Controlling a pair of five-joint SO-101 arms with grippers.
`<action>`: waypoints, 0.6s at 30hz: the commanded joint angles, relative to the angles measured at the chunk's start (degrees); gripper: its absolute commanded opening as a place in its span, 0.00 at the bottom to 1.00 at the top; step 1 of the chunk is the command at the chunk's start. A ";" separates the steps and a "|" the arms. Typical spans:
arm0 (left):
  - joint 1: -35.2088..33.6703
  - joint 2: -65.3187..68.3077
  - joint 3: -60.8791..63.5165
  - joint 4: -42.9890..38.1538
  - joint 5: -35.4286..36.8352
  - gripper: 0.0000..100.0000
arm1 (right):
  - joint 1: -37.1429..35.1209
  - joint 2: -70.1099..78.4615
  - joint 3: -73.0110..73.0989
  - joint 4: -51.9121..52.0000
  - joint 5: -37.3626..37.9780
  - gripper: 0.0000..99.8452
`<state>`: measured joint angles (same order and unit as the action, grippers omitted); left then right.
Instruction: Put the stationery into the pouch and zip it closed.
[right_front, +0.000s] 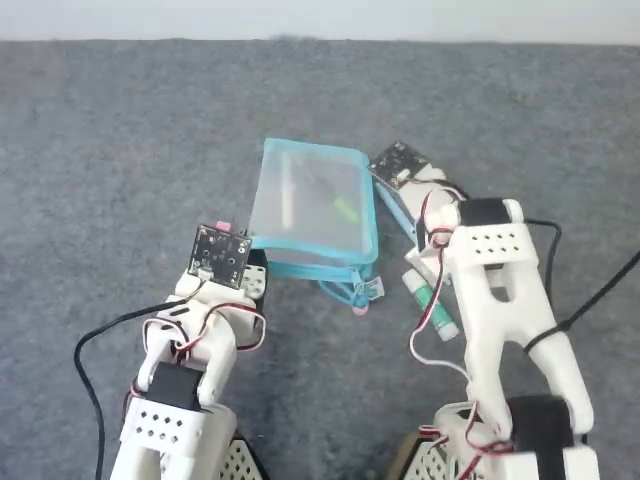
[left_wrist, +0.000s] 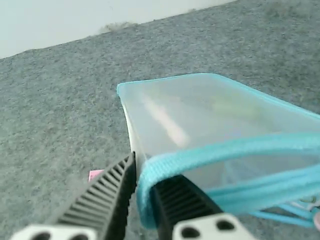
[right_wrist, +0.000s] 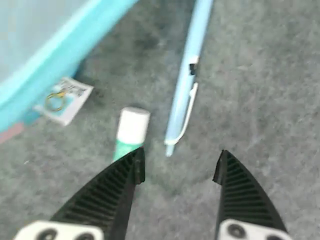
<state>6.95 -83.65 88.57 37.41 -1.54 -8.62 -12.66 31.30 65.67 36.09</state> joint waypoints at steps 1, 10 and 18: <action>-0.44 -0.79 -1.36 -0.62 -0.53 0.01 | 1.36 4.35 -0.35 -4.53 0.79 0.23; -0.62 -0.88 -1.36 -0.62 -0.53 0.01 | 1.36 12.09 -0.44 -9.98 0.62 0.23; -0.62 -0.97 -1.36 -0.53 -0.53 0.01 | 1.63 19.12 -2.37 -11.56 0.44 0.22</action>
<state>6.95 -83.65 88.57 37.41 -1.54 -7.74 5.89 31.30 55.03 36.00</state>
